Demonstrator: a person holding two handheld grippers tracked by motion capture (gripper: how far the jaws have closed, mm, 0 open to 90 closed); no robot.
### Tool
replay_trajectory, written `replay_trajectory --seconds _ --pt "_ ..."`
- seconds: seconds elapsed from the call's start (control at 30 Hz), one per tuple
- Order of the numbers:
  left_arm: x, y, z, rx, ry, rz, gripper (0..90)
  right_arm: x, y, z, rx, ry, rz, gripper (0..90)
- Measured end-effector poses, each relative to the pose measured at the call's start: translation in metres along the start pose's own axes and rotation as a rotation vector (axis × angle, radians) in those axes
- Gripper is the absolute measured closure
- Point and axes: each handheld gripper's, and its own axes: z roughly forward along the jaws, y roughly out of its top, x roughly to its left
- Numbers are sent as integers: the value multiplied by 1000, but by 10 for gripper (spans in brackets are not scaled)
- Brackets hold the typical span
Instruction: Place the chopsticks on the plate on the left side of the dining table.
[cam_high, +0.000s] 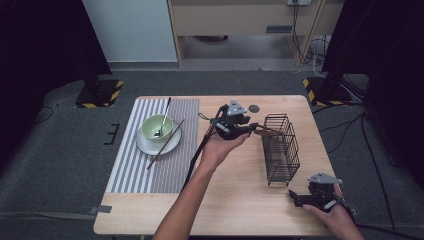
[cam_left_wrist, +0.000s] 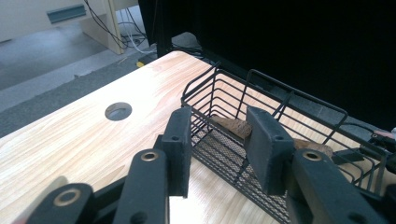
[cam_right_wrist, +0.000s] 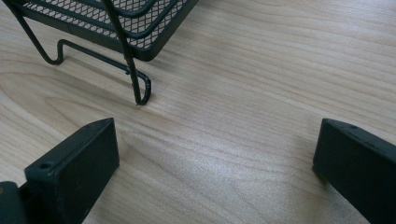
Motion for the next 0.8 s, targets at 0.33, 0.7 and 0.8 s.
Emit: replay_trajectory --seconds 0.33,0.7,0.8 --pt "0 5 10 68 -7 -47 666 0 0 0 2 1 -1 3" --pt "0 9 17 100 -18 -104 771 0 0 0 0 1 -1 4" --pt "-1 10 17 94 -22 -114 804 0 0 0 0 2 0 3"
